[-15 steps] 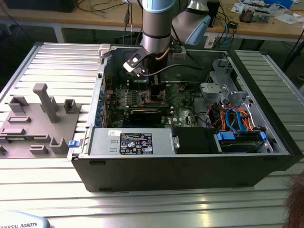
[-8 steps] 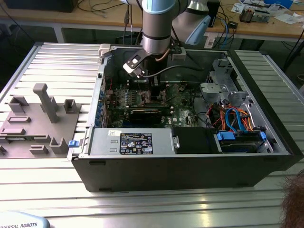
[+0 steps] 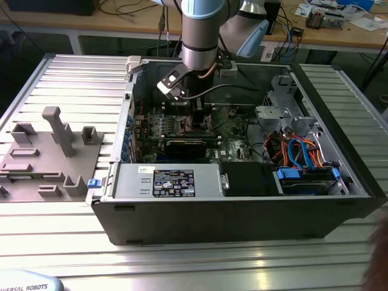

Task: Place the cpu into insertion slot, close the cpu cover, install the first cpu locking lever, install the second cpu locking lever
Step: 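Place the cpu into insertion slot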

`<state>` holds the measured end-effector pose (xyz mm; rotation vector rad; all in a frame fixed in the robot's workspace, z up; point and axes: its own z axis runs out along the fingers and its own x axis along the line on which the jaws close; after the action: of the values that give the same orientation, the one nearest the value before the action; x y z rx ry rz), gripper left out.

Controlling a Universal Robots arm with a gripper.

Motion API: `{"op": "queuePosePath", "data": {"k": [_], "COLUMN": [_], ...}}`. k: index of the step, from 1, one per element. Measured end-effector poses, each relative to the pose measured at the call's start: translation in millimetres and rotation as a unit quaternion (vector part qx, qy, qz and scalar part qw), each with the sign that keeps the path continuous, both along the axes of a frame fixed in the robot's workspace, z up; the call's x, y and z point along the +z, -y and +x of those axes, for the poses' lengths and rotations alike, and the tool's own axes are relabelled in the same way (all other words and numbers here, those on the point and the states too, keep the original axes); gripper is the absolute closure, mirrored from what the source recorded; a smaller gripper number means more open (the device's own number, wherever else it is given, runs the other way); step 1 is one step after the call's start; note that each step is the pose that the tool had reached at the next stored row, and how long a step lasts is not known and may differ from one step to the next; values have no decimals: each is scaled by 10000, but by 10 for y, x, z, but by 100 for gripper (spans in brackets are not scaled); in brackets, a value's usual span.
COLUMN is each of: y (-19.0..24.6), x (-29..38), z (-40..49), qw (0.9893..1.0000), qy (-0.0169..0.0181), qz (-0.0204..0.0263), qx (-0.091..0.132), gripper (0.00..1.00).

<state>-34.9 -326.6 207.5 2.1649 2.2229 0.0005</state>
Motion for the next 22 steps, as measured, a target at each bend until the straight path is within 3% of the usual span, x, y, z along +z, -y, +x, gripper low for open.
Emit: {"op": "queuePosePath", "data": {"k": [22], "y": [23], "x": [-79], "z": [-29], "qw": [10000], "qy": [1], "qz": [-1], "qx": [-93], "gripper": [46]}}
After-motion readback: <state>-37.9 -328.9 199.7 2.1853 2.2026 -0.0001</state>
